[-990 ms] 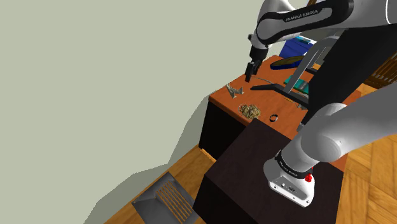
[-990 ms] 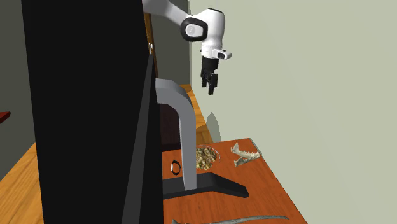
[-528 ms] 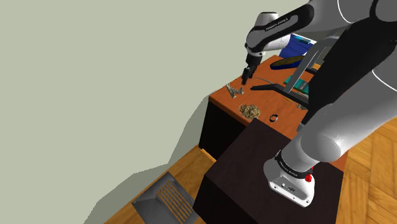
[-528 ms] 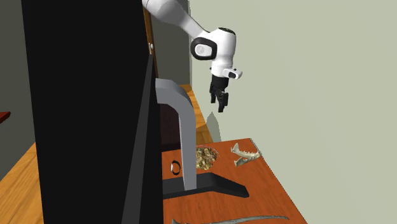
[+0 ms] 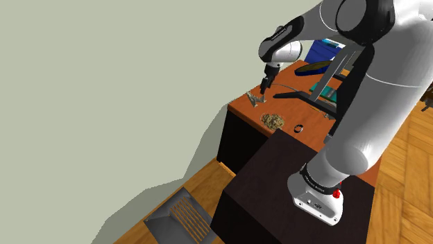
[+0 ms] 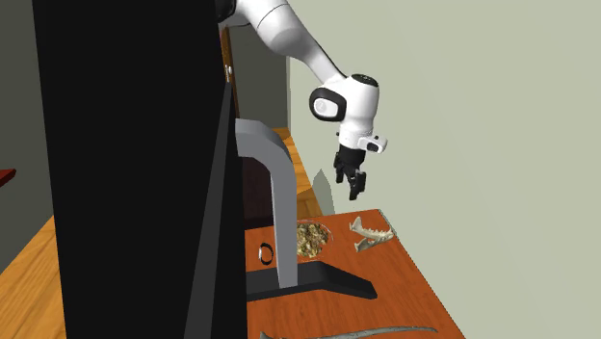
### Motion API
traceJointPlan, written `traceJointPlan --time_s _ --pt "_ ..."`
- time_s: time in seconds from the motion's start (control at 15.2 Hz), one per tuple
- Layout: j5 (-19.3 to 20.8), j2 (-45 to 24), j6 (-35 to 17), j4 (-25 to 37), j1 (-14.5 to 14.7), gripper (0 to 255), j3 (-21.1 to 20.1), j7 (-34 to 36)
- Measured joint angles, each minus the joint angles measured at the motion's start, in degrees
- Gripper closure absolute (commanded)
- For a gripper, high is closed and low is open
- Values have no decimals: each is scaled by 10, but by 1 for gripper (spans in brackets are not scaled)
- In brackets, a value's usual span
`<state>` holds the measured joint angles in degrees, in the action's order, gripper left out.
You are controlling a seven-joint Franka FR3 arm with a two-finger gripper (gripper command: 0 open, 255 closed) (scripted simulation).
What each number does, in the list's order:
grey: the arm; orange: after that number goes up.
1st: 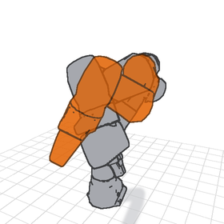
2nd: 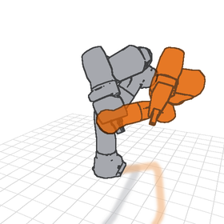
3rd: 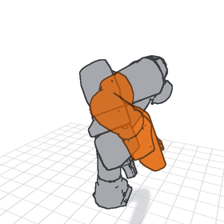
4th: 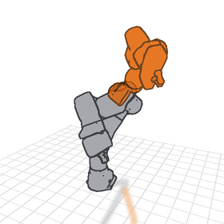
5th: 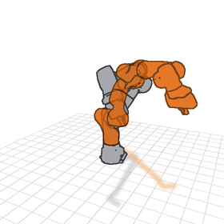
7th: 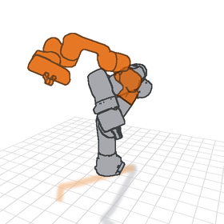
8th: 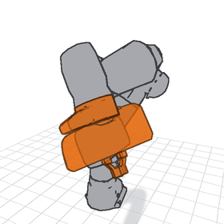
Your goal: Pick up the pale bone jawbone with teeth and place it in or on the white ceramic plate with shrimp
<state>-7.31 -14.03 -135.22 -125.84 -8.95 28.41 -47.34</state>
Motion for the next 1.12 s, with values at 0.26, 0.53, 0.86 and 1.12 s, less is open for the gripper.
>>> traceJointPlan --time_s 0.26,0.53,0.86,1.12 --pt "-59 -91 -11 71 -40 0 -22 -55" --pt "-104 -189 -11 162 -87 0 -51 -95" --pt "-131 -274 -12 244 -127 0 -76 -119" --pt "-140 -299 -27 254 -135 0 -84 -125"
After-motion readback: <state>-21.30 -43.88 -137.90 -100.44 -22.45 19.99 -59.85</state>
